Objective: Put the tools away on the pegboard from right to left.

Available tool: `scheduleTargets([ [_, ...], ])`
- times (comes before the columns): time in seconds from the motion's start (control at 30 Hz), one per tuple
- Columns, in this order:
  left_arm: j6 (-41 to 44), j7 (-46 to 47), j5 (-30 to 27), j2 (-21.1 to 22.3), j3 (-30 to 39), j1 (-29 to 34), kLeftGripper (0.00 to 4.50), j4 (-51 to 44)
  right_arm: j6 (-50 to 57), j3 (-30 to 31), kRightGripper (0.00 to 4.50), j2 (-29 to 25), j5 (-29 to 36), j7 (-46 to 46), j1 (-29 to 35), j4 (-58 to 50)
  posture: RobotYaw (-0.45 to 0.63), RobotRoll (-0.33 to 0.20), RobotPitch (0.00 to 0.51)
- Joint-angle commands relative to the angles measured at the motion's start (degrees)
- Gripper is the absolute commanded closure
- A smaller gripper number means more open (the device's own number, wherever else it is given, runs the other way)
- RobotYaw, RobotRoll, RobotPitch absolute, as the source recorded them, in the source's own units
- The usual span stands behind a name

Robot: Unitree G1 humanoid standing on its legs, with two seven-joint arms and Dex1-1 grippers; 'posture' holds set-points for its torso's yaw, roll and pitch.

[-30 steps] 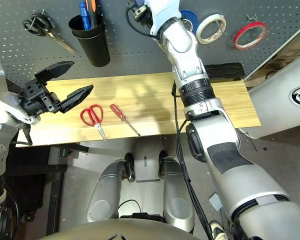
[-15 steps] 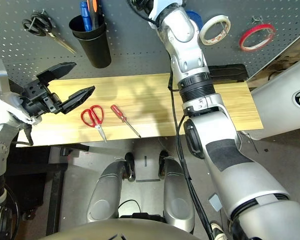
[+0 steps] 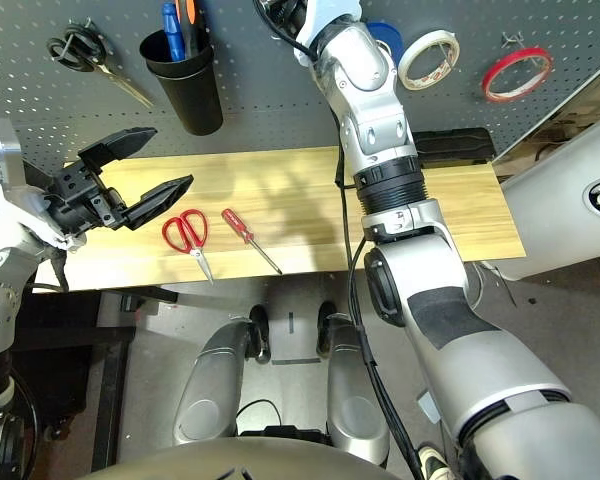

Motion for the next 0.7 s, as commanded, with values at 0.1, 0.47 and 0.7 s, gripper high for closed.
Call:
scheduleTargets([
  [0.1,0.06,-0.39,0.04,0.05,-0.95,0.09,0.0,-0.47,-1.79,-0.34,2.4,-0.29,-0.14,-0.24,-0.42,-1.58,0.02,0.0,0.278],
  [0.47,0.38,-0.49,-0.22,0.72,0.14,3.03,0.0,-1.75,-10.07,0.34,2.4,-2.36,-4.6,-1.74,-2.56,6.23,0.04,0.0,0.287],
  [0.7,1.03,-0.04,-0.86,0.88,0.65,4.69,0.0,-3.34,-16.27,0.95,2.4,-2.48,-7.01,-2.05,-2.59,13.48,0.05,0.0,0.296],
])
